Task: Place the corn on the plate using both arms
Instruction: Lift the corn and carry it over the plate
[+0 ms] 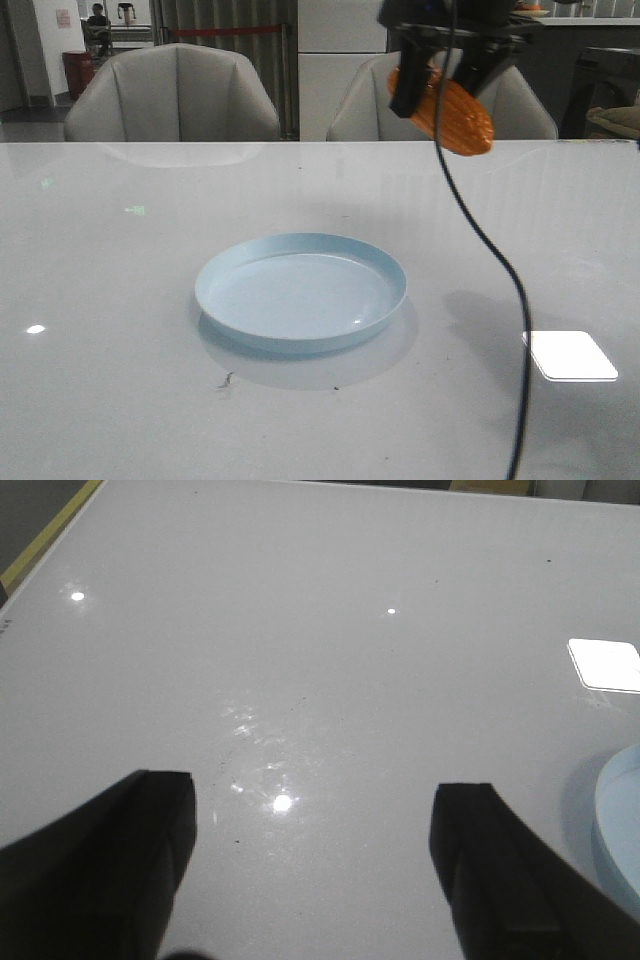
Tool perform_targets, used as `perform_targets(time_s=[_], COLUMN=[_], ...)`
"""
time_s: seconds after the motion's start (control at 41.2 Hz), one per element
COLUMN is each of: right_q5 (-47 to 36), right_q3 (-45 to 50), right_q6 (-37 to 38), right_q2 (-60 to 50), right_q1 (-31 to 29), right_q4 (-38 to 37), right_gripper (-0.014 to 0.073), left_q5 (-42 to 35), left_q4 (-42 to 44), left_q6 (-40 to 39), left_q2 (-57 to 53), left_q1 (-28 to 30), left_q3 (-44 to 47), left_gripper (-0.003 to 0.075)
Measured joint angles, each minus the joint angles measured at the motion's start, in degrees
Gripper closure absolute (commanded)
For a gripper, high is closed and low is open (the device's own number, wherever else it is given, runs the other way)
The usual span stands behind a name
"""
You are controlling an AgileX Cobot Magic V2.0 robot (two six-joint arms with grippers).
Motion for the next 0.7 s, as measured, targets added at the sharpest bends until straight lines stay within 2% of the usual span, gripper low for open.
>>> perform_targets(time_s=[0.364,0.703], right_q5=[-1.1,1.4], right_q3=[-1.5,-1.5], right_q6=[-0.1,-0.4], right_q2=[3.0,11.5], right_q1=[10.8,11.4], right_q4=[2.0,1.8], right_gripper=[0.0329,0.0329], left_q5=[0.0,1.8], left_q4=[0.0,0.0], left_q6=[0.0,0.0], left_q2=[0.0,0.0], left_q1=[0.0,0.0], left_q3=[0.0,0.0], left_gripper=[0.0174,0.0174])
